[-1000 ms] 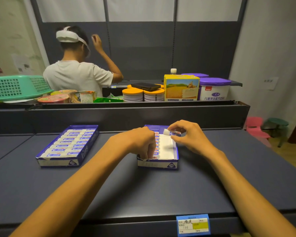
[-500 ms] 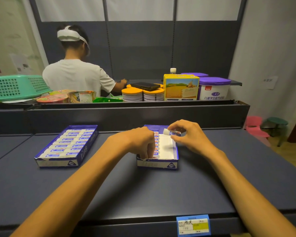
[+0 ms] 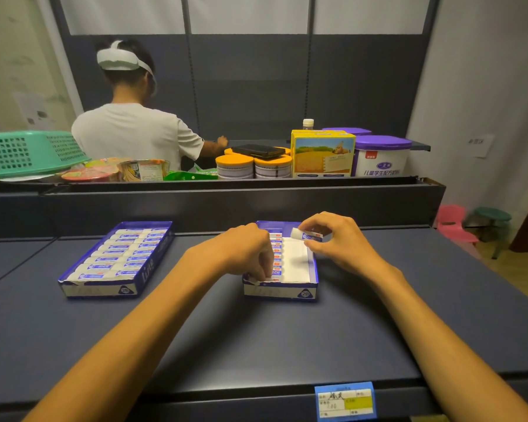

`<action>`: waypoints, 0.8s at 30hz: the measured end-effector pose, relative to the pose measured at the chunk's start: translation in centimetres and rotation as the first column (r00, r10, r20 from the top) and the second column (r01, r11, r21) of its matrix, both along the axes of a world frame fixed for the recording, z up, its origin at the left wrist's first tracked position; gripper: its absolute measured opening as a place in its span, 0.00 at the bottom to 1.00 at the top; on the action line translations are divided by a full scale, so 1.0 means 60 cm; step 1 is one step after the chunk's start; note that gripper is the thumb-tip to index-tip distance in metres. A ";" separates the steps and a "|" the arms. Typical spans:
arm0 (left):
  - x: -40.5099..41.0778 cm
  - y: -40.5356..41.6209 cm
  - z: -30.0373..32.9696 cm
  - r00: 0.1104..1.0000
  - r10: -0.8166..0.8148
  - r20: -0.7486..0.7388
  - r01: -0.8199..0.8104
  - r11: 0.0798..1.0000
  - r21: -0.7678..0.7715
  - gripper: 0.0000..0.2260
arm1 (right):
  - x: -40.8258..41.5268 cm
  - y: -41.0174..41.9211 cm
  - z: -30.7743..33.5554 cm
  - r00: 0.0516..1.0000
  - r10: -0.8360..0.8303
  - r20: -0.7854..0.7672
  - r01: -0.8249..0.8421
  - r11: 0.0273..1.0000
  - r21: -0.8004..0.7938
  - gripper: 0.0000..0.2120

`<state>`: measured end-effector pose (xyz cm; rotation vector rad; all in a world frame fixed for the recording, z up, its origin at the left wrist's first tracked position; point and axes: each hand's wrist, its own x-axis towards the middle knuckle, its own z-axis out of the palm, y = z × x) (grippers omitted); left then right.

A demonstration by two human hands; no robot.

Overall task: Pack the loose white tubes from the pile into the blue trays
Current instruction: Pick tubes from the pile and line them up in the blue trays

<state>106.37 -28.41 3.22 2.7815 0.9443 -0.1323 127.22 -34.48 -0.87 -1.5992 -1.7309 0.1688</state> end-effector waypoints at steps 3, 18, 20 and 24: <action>-0.001 0.002 -0.001 1.000 -0.008 0.001 0.008 1.000 0.000 0.10 | 0.001 0.000 0.000 1.000 -0.006 -0.003 0.006 1.000 -0.003 0.13; 0.000 0.015 -0.014 0.996 0.010 0.093 -0.017 0.997 0.079 0.08 | -0.006 0.002 0.009 1.000 -0.002 0.029 0.001 1.000 0.013 0.13; 0.002 0.017 -0.014 0.996 0.009 0.085 -0.014 0.998 0.059 0.08 | -0.006 0.003 0.009 1.000 -0.007 0.027 0.007 1.000 0.012 0.13; 0.003 0.021 -0.014 0.996 0.011 0.089 -0.014 1.000 0.026 0.09 | -0.003 0.003 0.007 1.000 -0.014 0.023 0.014 1.000 0.002 0.13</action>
